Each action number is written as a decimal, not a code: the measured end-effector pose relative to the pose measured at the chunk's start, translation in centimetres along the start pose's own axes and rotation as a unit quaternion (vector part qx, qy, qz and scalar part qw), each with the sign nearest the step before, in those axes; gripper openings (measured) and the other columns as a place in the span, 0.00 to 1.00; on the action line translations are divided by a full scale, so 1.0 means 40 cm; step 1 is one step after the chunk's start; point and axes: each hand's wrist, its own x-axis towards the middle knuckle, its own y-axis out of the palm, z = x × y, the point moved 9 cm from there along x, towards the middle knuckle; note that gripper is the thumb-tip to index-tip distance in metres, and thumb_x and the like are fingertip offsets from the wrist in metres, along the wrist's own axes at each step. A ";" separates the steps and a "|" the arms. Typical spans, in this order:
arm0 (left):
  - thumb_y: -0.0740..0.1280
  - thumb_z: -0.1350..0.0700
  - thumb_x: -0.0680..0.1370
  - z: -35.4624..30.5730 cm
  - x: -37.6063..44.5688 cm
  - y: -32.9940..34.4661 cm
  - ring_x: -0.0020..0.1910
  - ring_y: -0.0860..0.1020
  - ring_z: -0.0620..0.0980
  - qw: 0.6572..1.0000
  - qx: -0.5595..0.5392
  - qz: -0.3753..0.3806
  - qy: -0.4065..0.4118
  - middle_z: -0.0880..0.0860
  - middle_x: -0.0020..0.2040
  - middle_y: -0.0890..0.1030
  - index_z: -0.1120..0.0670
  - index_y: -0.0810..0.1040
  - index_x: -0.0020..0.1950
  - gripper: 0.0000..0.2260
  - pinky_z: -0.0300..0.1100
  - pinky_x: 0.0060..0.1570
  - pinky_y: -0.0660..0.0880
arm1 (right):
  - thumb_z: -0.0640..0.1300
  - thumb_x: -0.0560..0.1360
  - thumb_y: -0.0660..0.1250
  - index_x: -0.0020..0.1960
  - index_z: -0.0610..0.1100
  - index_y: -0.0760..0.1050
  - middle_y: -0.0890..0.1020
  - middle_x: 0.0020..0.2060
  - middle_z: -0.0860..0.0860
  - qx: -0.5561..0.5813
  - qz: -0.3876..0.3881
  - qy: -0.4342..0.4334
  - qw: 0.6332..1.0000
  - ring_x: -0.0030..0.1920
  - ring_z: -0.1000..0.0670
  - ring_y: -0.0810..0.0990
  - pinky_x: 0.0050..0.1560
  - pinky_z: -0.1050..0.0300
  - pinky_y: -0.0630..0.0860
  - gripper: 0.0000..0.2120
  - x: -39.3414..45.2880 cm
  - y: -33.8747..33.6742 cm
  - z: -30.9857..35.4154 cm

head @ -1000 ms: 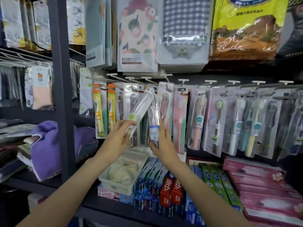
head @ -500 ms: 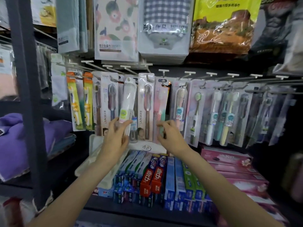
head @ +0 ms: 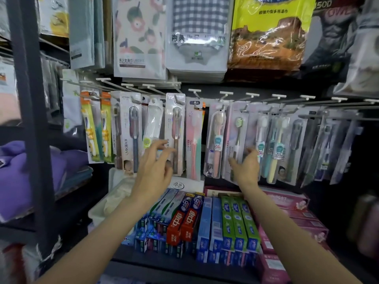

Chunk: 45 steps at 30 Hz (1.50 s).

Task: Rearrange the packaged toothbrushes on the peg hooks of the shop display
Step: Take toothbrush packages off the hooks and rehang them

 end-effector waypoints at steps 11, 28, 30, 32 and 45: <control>0.62 0.61 0.77 -0.094 -0.006 0.129 0.57 0.72 0.47 0.991 -0.086 0.105 -0.018 0.51 0.62 0.70 0.55 0.68 0.67 0.18 0.41 0.59 0.69 | 0.38 0.76 0.66 0.47 0.47 0.71 0.78 0.43 0.54 0.140 0.231 0.047 0.962 0.46 0.54 0.77 0.44 0.63 0.72 0.06 -0.067 -0.010 -0.057; 0.68 0.58 0.75 -0.205 0.032 0.333 0.52 0.77 0.51 0.898 -0.323 0.172 -0.244 0.55 0.53 0.80 0.57 0.74 0.59 0.13 0.46 0.55 0.73 | 0.29 0.73 0.66 0.54 0.37 0.74 0.82 0.39 0.46 0.103 0.273 0.029 0.956 0.40 0.50 0.81 0.46 0.57 0.80 0.11 -0.056 -0.139 -0.152; 0.68 0.58 0.75 -0.196 0.031 0.328 0.55 0.77 0.52 0.902 -0.319 0.163 -0.242 0.56 0.54 0.80 0.58 0.75 0.59 0.13 0.49 0.59 0.72 | 0.32 0.73 0.67 0.51 0.40 0.75 0.81 0.40 0.49 0.069 0.234 0.015 0.970 0.43 0.50 0.80 0.45 0.59 0.78 0.08 -0.038 -0.164 -0.159; 0.67 0.58 0.75 -0.193 0.026 0.326 0.54 0.76 0.51 0.900 -0.324 0.149 -0.249 0.55 0.53 0.79 0.58 0.75 0.58 0.12 0.45 0.57 0.72 | 0.35 0.74 0.67 0.51 0.42 0.75 0.80 0.41 0.51 0.055 0.188 0.018 0.980 0.45 0.51 0.78 0.47 0.59 0.77 0.07 -0.019 -0.195 -0.170; 0.67 0.60 0.75 -0.322 -0.007 0.334 0.40 0.79 0.47 0.845 -0.443 0.180 -0.238 0.57 0.42 0.82 0.59 0.76 0.48 0.03 0.35 0.42 0.75 | 0.34 0.75 0.64 0.63 0.46 0.67 0.80 0.43 0.50 0.154 0.225 -0.098 0.957 0.42 0.56 0.78 0.42 0.66 0.75 0.19 -0.022 -0.188 0.058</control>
